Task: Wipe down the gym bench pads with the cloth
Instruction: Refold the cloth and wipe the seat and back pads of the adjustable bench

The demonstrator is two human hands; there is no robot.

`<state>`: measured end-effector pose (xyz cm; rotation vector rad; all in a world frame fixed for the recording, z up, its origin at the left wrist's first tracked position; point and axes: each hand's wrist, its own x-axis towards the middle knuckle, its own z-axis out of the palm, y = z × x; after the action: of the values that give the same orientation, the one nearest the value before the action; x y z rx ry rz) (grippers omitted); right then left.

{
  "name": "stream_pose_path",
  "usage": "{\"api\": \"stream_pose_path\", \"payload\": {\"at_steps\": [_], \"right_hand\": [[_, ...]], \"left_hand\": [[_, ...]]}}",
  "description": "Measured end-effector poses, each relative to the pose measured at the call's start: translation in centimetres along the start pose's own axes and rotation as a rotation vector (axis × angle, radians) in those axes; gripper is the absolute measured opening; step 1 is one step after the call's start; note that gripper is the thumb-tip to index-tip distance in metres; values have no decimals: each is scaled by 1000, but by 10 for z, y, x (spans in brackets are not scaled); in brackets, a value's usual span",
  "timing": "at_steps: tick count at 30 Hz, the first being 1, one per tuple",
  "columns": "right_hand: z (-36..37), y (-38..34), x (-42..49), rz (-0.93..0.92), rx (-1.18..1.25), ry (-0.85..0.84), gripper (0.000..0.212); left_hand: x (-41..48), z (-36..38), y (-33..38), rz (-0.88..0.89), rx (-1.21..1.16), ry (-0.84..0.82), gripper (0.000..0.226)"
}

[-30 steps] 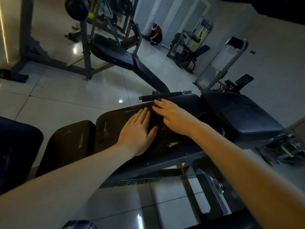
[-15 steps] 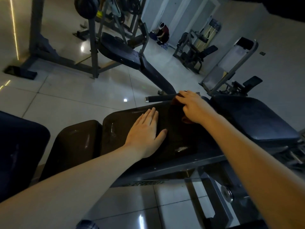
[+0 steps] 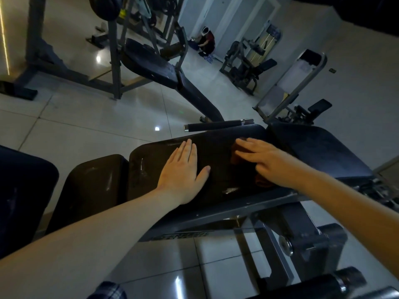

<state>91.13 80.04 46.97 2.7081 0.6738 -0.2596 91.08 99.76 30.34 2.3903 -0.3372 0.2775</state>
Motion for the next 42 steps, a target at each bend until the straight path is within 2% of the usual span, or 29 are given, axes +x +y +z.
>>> {"api": "stream_pose_path", "payload": {"at_steps": [5,10,12,16,20,22,25,28,33,37,40,42], "right_hand": [[0,21,28,165,-8,183,55],[5,-13,83,355,0,251,50],[8,-35,90,337,-20,266,49],[17,-62,69,188,30,212,51],[22,-59,14,69,36,122,53],[21,-43,-19,66,7,109,54],[17,-8,-43,151,-9,178,55],[17,11,-28,278,30,293,51],[14,-10,28,447,55,375,48],[29,-73,42,293,40,332,49],[45,-106,22,159,36,254,53],[50,-111,-3,90,38,198,55]], "left_hand": [[2,1,-1,1,-16,-3,74],[2,-1,0,-2,-31,-14,75],[2,-2,1,-12,-36,-27,73],[-1,-5,4,-15,-52,-48,66],[0,-4,1,-2,-28,-45,63],[0,-3,0,-6,-34,-46,62],[1,0,0,-15,-35,-32,62],[2,2,0,-25,-33,-22,62],[2,0,1,-20,-32,-31,62],[1,-5,1,5,-31,-42,61],[1,-4,0,8,-21,-55,60],[0,-2,-2,5,-45,-45,67]]}}
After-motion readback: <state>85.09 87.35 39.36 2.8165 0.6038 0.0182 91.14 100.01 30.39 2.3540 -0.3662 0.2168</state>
